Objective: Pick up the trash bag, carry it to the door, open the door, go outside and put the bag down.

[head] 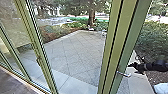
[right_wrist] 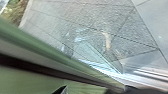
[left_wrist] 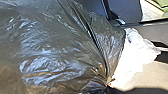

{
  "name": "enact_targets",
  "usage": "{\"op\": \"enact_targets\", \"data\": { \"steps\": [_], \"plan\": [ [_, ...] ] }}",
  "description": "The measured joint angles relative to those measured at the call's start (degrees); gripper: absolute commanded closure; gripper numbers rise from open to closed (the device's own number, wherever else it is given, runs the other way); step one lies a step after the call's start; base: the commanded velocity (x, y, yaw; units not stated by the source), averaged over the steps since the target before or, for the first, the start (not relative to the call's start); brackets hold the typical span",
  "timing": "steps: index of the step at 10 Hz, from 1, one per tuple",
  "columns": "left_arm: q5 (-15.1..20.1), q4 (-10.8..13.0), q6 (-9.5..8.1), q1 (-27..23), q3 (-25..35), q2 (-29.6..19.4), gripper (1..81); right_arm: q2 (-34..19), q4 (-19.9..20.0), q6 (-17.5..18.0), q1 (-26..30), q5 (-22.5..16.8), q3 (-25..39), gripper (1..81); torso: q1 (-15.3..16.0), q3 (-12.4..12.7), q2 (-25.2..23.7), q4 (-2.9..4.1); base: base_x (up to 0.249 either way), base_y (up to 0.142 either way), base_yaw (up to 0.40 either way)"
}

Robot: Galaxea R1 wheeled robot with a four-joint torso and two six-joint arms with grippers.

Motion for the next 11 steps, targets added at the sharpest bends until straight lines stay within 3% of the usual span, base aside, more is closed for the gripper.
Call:
{"op": "enact_targets", "data": {
  "steps": [3,5,7,10,11],
  "plan": [
    [0.2,0.0,0.00,0.3,0.0,0.0,81.1,-1.5,0.3,-1.4,0.7,-0.1,0.0,1.0,0.0,3.7,0.0,0.02,0.000,0.000,0.000],
    [0.4,0.0,0.00,0.8,0.0,0.0,81.1,-1.8,2.1,-3.5,0.6,-1.0,0.4,1.0,-0.1,4.5,0.0,-0.29,0.000,0.000,0.000],
    [0.8,0.0,-0.02,1.0,0.0,0.1,81.1,-1.6,3.6,-7.9,0.8,-2.3,0.5,1.0,-0.1,6.1,0.0,-1.68,0.000,0.000,0.000],
    [0.7,0.0,-0.02,1.1,0.0,0.2,81.1,-2.2,6.3,-11.4,1.1,-4.1,-0.2,1.0,-0.2,8.6,0.0,-4.00,0.000,0.000,0.000],
    [0.7,0.0,-0.05,1.2,0.0,0.2,81.1,-2.3,7.7,-12.7,1.3,-5.1,-0.7,1.0,-0.2,9.0,-0.1,-4.33,0.000,0.000,0.000]
  ]
}}
